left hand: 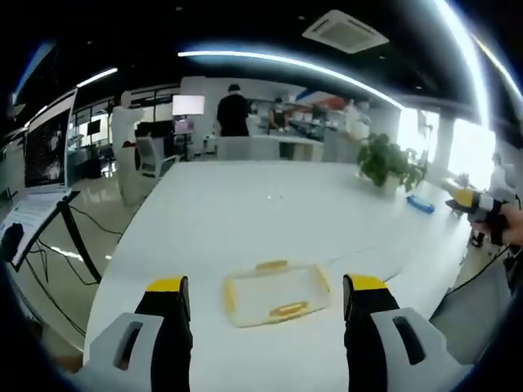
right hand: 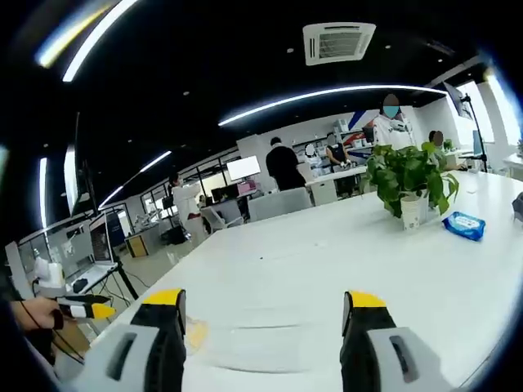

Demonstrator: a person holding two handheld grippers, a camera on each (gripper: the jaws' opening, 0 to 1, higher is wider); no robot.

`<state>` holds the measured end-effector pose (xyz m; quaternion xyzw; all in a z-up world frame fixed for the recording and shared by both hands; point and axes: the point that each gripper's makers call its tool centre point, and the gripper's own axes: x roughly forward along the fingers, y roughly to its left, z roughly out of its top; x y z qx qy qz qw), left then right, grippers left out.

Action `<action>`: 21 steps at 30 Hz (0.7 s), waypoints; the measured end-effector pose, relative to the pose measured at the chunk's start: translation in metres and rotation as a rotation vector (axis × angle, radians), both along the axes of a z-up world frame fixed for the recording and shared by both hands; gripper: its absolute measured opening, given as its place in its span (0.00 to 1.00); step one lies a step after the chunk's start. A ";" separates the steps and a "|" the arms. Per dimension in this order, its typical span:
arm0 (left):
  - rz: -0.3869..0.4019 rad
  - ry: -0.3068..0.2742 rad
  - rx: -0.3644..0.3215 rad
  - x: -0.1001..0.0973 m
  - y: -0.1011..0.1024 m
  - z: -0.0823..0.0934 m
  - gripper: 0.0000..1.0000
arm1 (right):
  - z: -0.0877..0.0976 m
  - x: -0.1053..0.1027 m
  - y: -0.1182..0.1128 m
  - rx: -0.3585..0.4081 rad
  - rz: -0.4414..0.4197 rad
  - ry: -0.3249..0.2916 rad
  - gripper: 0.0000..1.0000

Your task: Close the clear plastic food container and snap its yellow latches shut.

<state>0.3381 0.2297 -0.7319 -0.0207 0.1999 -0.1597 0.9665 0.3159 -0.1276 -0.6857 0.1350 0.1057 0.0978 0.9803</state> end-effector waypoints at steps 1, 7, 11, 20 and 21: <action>0.000 -0.004 -0.004 0.000 -0.001 0.001 0.75 | 0.000 0.000 0.000 0.004 0.000 0.000 0.78; -0.004 -0.005 -0.002 0.000 -0.001 0.003 0.75 | -0.001 -0.001 -0.001 0.008 -0.004 0.000 0.78; -0.012 -0.006 0.004 0.001 -0.002 0.004 0.74 | 0.000 0.000 0.000 0.007 0.000 -0.001 0.78; -0.020 -0.013 0.009 0.002 -0.003 0.007 0.73 | -0.004 -0.002 0.001 0.007 0.008 0.009 0.76; -0.022 -0.011 0.010 0.001 -0.004 0.006 0.73 | -0.004 -0.002 0.002 0.009 0.010 0.010 0.75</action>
